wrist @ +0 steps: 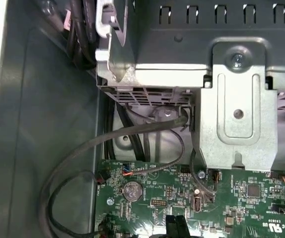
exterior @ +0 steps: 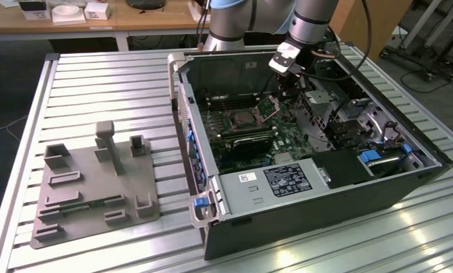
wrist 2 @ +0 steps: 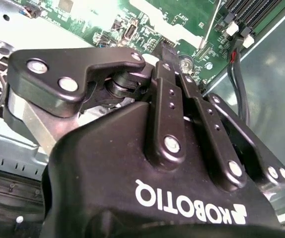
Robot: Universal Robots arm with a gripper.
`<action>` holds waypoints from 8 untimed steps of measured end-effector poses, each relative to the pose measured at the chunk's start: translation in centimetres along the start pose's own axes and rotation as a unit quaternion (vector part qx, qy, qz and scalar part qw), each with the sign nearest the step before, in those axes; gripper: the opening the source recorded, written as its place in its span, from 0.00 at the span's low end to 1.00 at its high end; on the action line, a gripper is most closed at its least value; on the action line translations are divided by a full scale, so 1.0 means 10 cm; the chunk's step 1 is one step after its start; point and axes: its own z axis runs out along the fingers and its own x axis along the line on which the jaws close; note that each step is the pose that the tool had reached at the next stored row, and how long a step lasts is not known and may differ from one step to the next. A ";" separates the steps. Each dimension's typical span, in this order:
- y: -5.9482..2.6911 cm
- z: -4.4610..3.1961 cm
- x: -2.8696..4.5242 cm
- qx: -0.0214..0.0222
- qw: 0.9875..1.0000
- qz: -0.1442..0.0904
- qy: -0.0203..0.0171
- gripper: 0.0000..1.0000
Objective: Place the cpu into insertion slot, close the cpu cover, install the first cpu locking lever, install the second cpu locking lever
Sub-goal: 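Close the cpu cover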
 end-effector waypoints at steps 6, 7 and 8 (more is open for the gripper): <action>-0.001 0.046 -0.019 0.002 1.000 0.000 0.000 0.10; -0.001 0.048 -0.022 0.002 1.000 0.000 0.000 0.10; -0.001 0.049 -0.024 0.002 1.000 0.000 0.000 0.10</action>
